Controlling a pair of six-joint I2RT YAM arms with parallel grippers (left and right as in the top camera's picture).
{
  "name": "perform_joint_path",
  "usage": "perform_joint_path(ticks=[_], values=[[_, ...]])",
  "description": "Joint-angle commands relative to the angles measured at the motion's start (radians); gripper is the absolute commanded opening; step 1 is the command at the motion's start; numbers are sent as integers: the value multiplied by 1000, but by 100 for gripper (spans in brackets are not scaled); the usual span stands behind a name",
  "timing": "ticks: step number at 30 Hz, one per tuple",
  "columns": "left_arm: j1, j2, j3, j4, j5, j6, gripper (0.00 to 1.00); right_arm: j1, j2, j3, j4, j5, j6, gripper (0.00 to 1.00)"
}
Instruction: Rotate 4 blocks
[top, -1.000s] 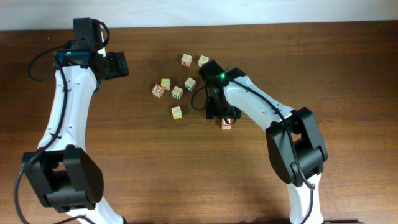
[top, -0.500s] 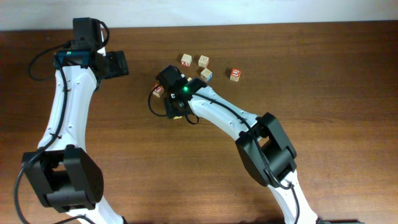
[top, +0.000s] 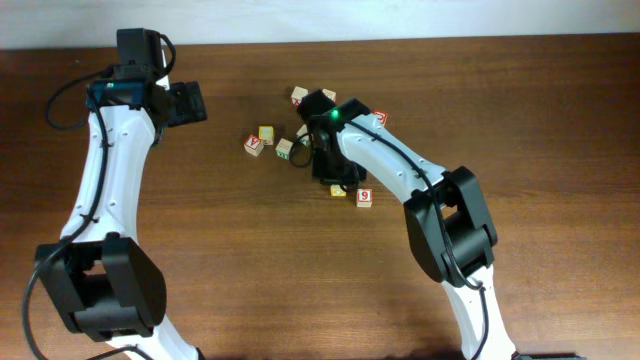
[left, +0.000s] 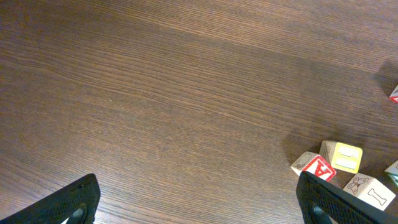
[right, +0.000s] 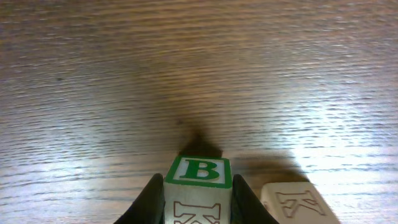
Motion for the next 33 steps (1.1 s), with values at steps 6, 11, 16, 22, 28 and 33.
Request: perform_joint_path(ticks=[6,11,16,22,28,33], values=[[5,9,13,2,3,-13,99,-7,15,-36,-106,7,20,26],[5,9,13,2,3,-13,99,-10,15,-32,-103,-23,19,40],[5,9,13,2,3,-13,99,-111,8,168,-96,-5,-183,56],[5,9,13,2,3,-13,99,-124,15,176,304,127,-358,65],[5,9,13,2,3,-13,99,-257,135,175,371,222,-111,60],[5,9,13,2,3,-13,99,-249,151,174,352,167,-111,33]])
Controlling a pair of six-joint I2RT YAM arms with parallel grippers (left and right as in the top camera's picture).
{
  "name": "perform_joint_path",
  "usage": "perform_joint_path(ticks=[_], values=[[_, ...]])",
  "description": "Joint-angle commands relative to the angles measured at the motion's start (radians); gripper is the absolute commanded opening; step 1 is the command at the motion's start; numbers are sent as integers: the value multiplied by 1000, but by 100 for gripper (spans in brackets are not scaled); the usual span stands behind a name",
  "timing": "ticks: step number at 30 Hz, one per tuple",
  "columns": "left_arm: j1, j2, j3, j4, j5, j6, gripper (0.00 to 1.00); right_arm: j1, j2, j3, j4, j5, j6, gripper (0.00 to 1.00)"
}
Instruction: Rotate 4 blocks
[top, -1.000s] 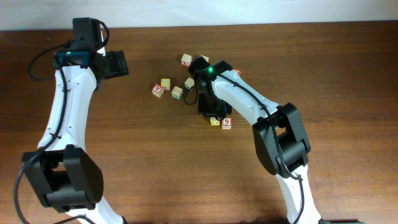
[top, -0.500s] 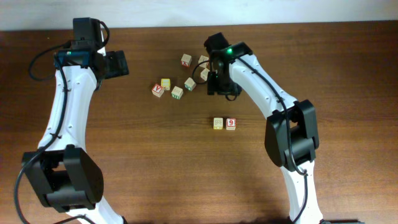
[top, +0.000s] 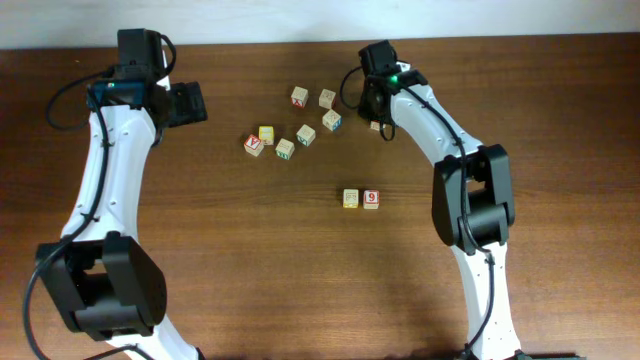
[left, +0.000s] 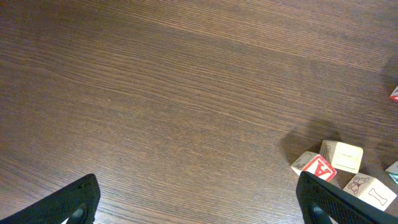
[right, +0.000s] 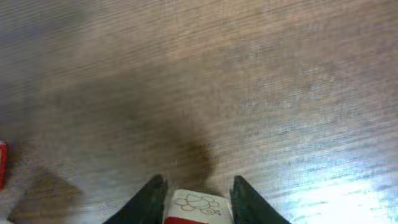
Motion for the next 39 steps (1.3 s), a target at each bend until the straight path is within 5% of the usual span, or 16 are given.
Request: perform_joint_path(ticks=[1,4,7,10,19,26,28,30,32,35,39], values=[[4,5,13,2,3,-13,99,7,9,16,-44,-24,8,33],[4,5,13,2,3,-13,99,-9,-38,22,-195,-136,2,32],[4,5,13,2,3,-13,99,-22,-63,21,-478,-192,-212,32],[4,5,13,2,3,-13,99,-21,-63,16,-624,-194,-232,32],[4,5,13,2,3,-13,99,15,-63,9,-726,-233,-237,42],[4,5,13,2,3,-13,99,15,-63,9,-797,-244,-239,32],[4,5,13,2,3,-13,99,3,-63,47,-769,-223,-245,37],[4,5,13,2,3,-13,99,-20,-63,301,-685,-228,-266,49],[4,5,13,2,3,-13,99,38,-53,337,-397,-300,-266,59],[4,5,13,2,3,-13,99,134,26,328,-183,-230,-256,66],[4,5,13,2,3,-13,99,143,123,328,-227,-134,124,66]])
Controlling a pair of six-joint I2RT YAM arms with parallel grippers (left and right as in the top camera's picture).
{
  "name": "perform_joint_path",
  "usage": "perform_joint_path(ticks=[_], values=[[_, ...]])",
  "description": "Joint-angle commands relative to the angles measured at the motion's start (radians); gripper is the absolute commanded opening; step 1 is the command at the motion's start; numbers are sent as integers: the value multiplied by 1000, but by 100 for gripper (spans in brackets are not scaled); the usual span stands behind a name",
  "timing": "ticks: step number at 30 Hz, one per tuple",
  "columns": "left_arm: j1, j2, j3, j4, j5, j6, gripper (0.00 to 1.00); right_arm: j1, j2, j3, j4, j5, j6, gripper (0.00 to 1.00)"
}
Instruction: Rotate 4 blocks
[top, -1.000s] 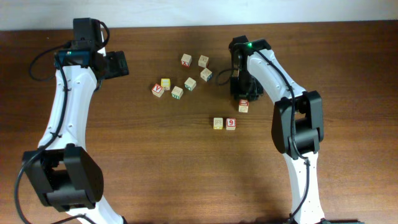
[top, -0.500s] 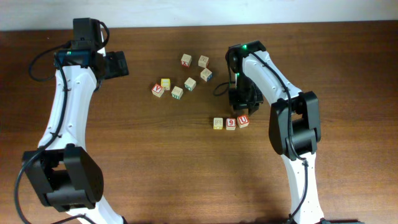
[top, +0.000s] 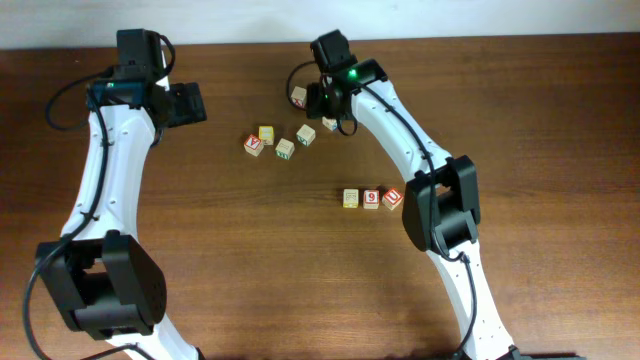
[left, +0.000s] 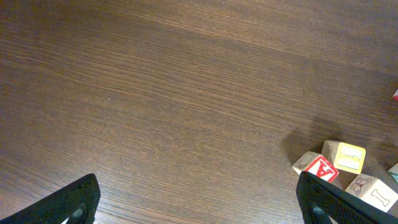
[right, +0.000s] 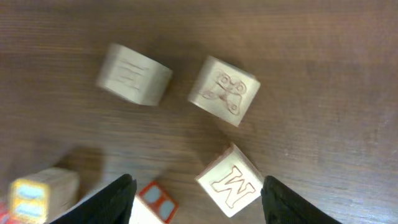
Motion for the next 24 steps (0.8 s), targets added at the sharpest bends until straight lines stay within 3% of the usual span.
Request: perform_joint_path(ticks=[1,3,5,9,11,13,14,15,17,20,22,24], values=[[2,0,13,1,3,-13,99,-1,16,1,-43,57,192,65],[2,0,13,1,3,-13,99,0,45,0,-35,56,261,57],[2,0,13,1,3,-13,99,0,49,0,-15,57,262,56],[2,0,13,1,3,-13,99,4,51,-34,33,92,262,47],[2,0,13,1,3,-13,99,4,51,-45,40,95,243,31],[2,0,13,1,3,-13,99,4,48,-44,11,93,220,28],[2,0,13,1,3,-13,99,2,46,-35,2,71,136,16],[2,0,13,1,3,-13,99,2,18,-34,-6,18,42,11],[2,0,13,1,3,-13,99,3,-96,-34,-71,-90,-100,13],[2,0,13,1,3,-13,99,25,-236,-36,-451,-114,-135,14],[2,0,13,1,3,-13,99,92,-230,-124,-494,-108,-100,15],[2,0,13,1,3,-13,99,151,-230,-304,-394,-105,-13,15]])
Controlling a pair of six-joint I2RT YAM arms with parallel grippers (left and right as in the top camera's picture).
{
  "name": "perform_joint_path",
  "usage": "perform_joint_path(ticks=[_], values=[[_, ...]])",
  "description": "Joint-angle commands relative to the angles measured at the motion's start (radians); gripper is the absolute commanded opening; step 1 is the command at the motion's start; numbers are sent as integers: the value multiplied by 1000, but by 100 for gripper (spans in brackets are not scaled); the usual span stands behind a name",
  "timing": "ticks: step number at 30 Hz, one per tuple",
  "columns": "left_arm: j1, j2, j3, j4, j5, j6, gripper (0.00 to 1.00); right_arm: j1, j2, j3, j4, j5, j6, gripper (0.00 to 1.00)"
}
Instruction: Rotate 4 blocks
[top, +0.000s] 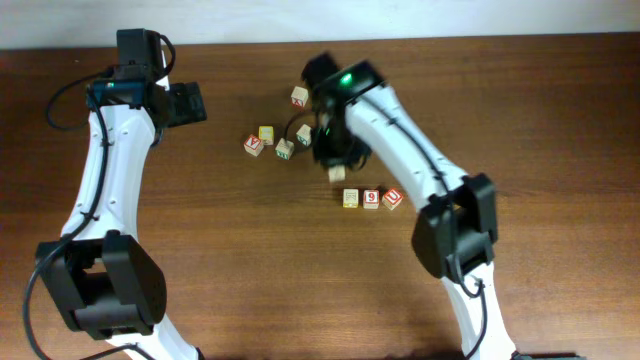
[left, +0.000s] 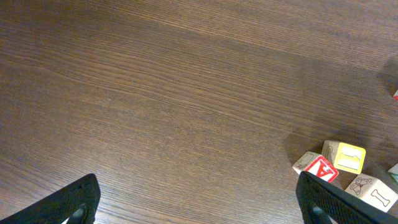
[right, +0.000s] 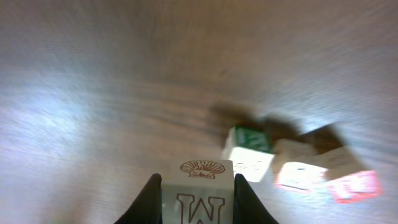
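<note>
My right gripper (right: 197, 194) is shut on a pale wooden block (right: 197, 186) with a red W on its near face and a shell on top. In the overhead view that W block (top: 338, 175) hangs just behind the left end of a row of three blocks (top: 371, 198) at mid-table. The same row of blocks (right: 295, 167) shows blurred ahead of the fingers in the right wrist view. My left gripper (top: 186, 103) is open at the far left over bare wood, its fingertips (left: 76, 200) wide apart.
Several loose blocks (top: 285, 149) lie behind the row, left of my right arm. One lone block (top: 299, 96) sits farther back. A red A block (left: 321, 168), a yellow block (left: 346, 157) and a bone block (left: 370, 190) show at the lower right of the left wrist view.
My right gripper was open above the far cluster with the W block lying below it. Now it is shut on that block, close to the row of three. The left arm has not moved.
First my right gripper was shut on a green B block at mid-table beside another block. Then two blocks stood in a row and it held a red-edged block at the far right. Later the row had three and the gripper was open. Now it holds the W block.
</note>
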Motion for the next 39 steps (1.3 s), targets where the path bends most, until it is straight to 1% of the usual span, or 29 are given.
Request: perform_joint_path(ticks=[1,2,4,7,8,9,10,13,14,15,17,18,19,20,21,22,24,25,27,28,29,31,36,39], values=[[2,-1,12,2,3,-13,99,59,2,-163,128,-2,97,14],[2,-1,12,2,3,-13,99,66,2,-188,159,-1,112,15],[2,-1,12,2,3,-13,99,68,2,-203,184,117,171,14],[2,-1,12,2,3,-13,99,68,2,-298,267,116,190,15],[2,-1,12,2,3,-13,99,68,2,-298,269,99,190,23],[2,-1,12,2,3,-13,99,68,2,-298,265,82,189,25],[2,-1,12,2,3,-13,99,68,0,-296,262,42,186,31],[2,-1,12,2,3,-13,99,68,-2,-257,190,29,185,35],[2,-1,12,2,3,-13,99,66,-2,-237,167,29,185,44],[2,-1,12,2,3,-13,99,66,-2,-228,165,29,179,49],[2,-1,12,2,3,-13,99,65,-8,-181,161,58,159,50],[2,-1,12,2,3,-13,99,64,-30,-98,124,77,132,50],[2,-1,12,2,3,-13,99,64,-40,-27,64,85,119,50],[2,-1,12,2,3,-13,99,66,-41,3,20,57,61,42],[2,-1,12,2,3,-13,99,85,-36,-45,51,-2,19,24],[2,-1,12,2,3,-13,99,105,-32,-97,112,-6,20,12],[2,-1,12,2,3,-13,99,136,-32,-199,226,-5,20,4],[2,-1,12,2,3,-13,99,144,-32,-261,288,-5,20,4],[2,-1,12,2,3,-13,99,144,-32,-332,315,47,32,4],[2,-1,12,2,3,-13,99,143,-32,-333,309,97,63,4],[2,-1,12,2,3,-13,99,143,-32,-333,309,114,69,4],[2,-1,12,2,3,-13,99,143,-32,-333,302,165,127,4],[2,-1,12,2,3,-13,99,97,-32,-333,284,172,144,4],[2,-1,12,2,3,-13,99,79,-32,-333,275,176,191,4]])
